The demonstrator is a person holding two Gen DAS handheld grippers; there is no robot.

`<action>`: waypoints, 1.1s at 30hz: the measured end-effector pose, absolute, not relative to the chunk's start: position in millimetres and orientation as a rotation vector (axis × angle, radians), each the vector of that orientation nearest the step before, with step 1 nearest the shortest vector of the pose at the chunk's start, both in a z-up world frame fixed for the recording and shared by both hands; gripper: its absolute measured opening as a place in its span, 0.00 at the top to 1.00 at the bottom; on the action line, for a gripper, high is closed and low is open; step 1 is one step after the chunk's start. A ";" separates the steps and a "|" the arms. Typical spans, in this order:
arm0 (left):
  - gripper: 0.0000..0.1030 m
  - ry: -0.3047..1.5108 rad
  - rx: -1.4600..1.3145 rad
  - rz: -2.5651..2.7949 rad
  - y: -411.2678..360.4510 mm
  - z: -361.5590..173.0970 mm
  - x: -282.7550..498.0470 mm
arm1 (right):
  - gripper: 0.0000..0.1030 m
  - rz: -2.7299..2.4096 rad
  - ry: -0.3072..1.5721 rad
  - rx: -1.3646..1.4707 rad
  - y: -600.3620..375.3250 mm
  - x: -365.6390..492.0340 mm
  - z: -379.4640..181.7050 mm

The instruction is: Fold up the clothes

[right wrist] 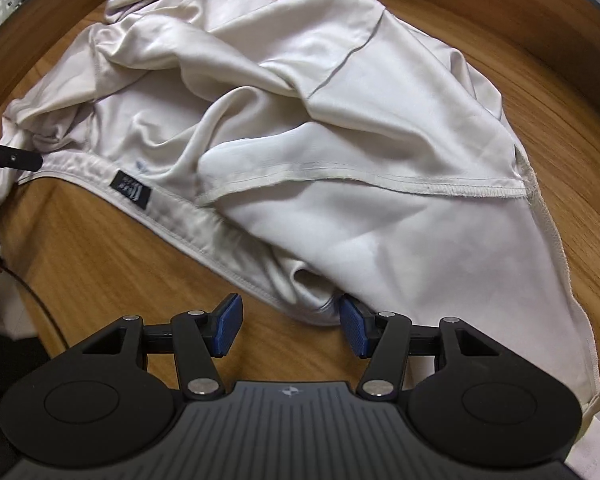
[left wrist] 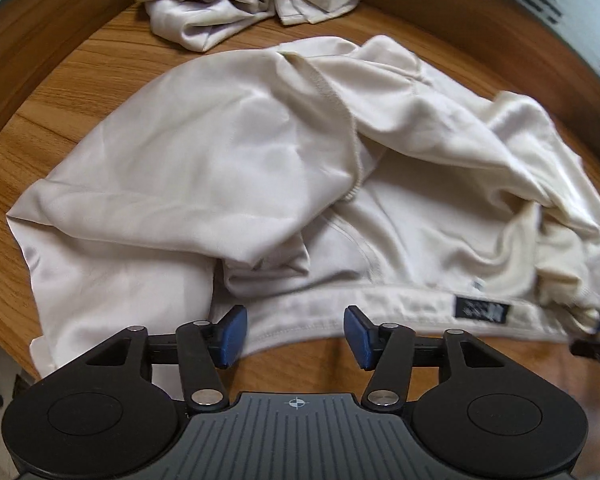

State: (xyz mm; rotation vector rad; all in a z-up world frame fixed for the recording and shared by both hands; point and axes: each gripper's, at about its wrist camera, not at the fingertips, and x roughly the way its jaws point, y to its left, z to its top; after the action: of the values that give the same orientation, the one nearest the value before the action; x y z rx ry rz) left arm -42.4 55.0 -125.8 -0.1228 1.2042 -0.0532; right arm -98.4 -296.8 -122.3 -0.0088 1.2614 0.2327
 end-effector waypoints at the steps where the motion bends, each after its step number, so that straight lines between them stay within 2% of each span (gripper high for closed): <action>1: 0.43 1.207 -0.131 -0.034 55.1 -128.2 -39.1 | 0.40 0.233 1.263 -0.013 -297.9 -97.5 -124.1; 6: 0.40 1.203 -0.156 0.013 59.2 -131.2 -21.7 | 0.35 0.237 1.272 0.040 -305.2 -90.5 -128.1; 11: 0.29 1.183 -0.127 0.008 58.0 -134.3 -8.6 | 0.34 0.186 1.269 0.105 -309.6 -78.5 -130.2; 15: 0.28 1.171 -0.067 -0.023 55.4 -134.8 -3.4 | 0.34 0.133 1.257 0.117 -307.1 -70.2 -132.2; 16: 0.30 1.168 -0.052 -0.031 54.9 -134.8 -2.4 | 0.36 0.118 1.253 0.109 -305.1 -69.9 -132.7; 17: 0.40 1.165 -0.034 -0.039 54.7 -134.3 -1.7 | 0.43 0.102 1.250 0.093 -302.4 -69.7 -132.8; 18: 0.49 1.161 -0.011 -0.046 55.2 -132.8 -1.8 | 0.55 0.089 1.248 0.078 -299.4 -70.4 -132.5; 19: 0.69 1.159 0.007 -0.053 56.2 -131.3 -1.8 | 0.63 0.077 1.245 0.064 -296.3 -71.4 -132.3; 20: 0.81 1.163 0.008 -0.063 58.9 -129.8 -1.7 | 0.79 0.068 1.245 0.064 -294.1 -72.9 -131.8; 21: 0.87 1.169 -0.008 -0.076 63.0 -128.1 -1.5 | 0.86 0.063 1.245 0.071 -292.4 -75.3 -130.7; 27: 0.91 1.189 -0.004 -0.208 75.8 -105.6 -17.3 | 0.93 0.073 1.249 0.096 -284.2 -105.0 -109.4; 33: 0.91 1.253 0.053 -0.376 84.4 -74.2 -42.9 | 0.94 0.108 1.289 0.172 -281.8 -151.2 -70.5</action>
State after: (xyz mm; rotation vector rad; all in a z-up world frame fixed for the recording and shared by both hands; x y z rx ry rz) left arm -42.9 84.4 -74.2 0.0528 1.2533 -0.3761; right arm -151.2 -281.8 -70.5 0.1722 1.2886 0.1084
